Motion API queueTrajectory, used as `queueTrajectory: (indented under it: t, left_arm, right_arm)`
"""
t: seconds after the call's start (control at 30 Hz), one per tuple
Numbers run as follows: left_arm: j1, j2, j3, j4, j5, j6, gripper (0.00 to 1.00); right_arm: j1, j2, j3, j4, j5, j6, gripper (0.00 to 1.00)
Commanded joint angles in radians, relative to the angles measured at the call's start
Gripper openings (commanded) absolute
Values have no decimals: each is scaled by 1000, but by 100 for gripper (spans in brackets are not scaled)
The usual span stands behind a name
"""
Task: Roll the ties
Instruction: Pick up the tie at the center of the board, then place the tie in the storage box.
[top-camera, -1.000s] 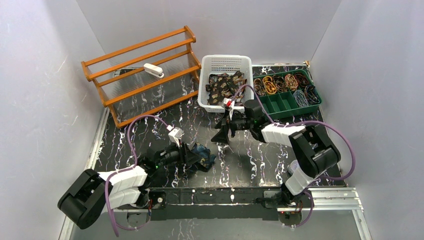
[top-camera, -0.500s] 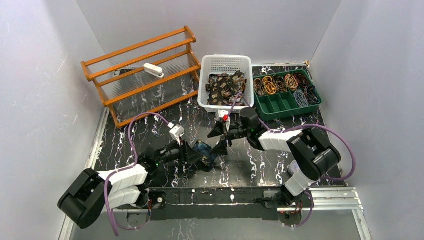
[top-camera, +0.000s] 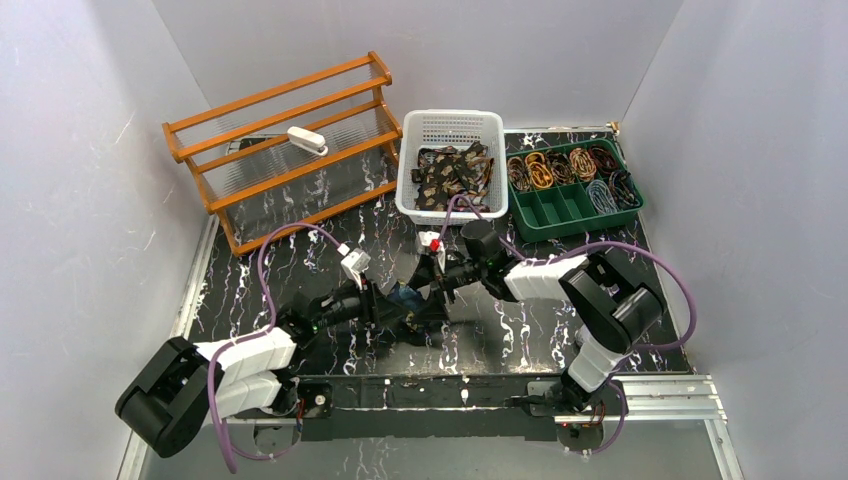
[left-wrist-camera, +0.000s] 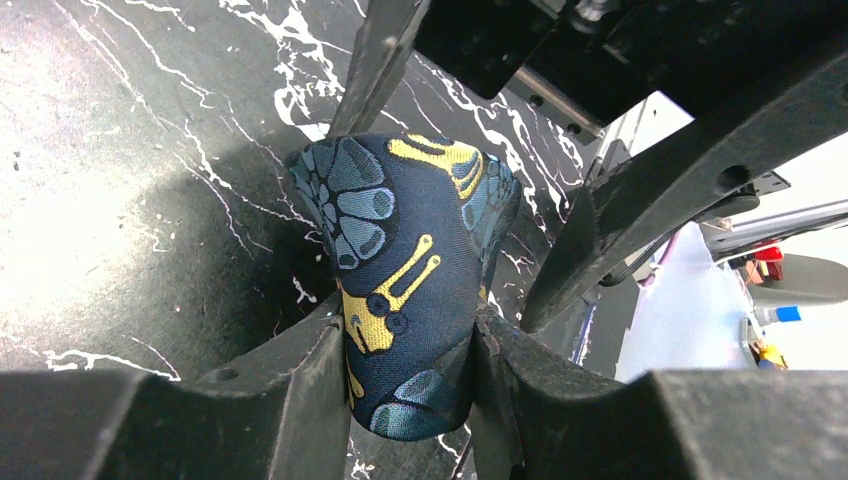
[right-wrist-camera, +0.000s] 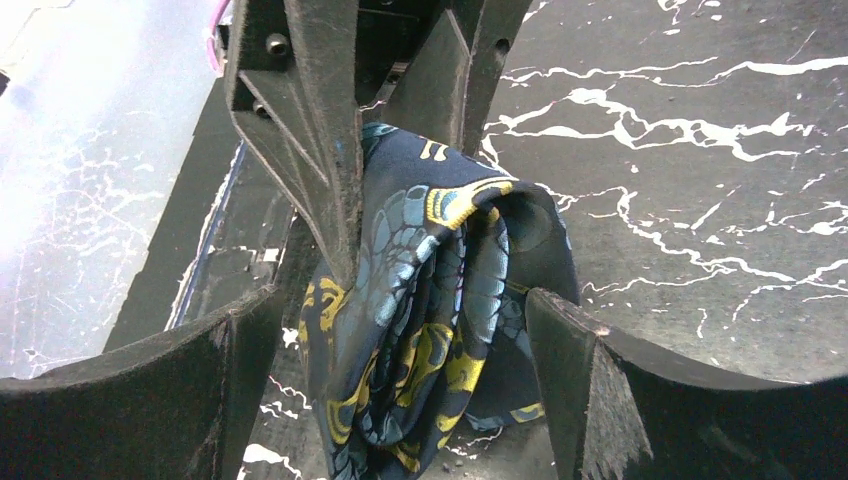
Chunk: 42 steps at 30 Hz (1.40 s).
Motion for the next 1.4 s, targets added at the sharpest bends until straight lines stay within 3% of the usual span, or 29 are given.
queueTrajectory:
  t: [0.0,0.53,0.83,1.1,1.37]
  left_arm:
    - [-5,-34,43,23,29,20,23]
    - [-14,-82,122,-89,83,12,21]
    - [-26,-164,168,-268,60,26,20]
    - [-55,-134,212,-282,113,42,20]
    - [-66,-161,250,-337,103,88,19]
  right_arm:
    - [9,24,58,-63,-19,-3,99]
    - [9,-29,85,-130,-44,62,99]
    - [3,-224,31,-167,171,-50,99]
    - [7,-215,85,-199,-33,-1,99]
    - [14,-159,121,-321,-93,-20,99]
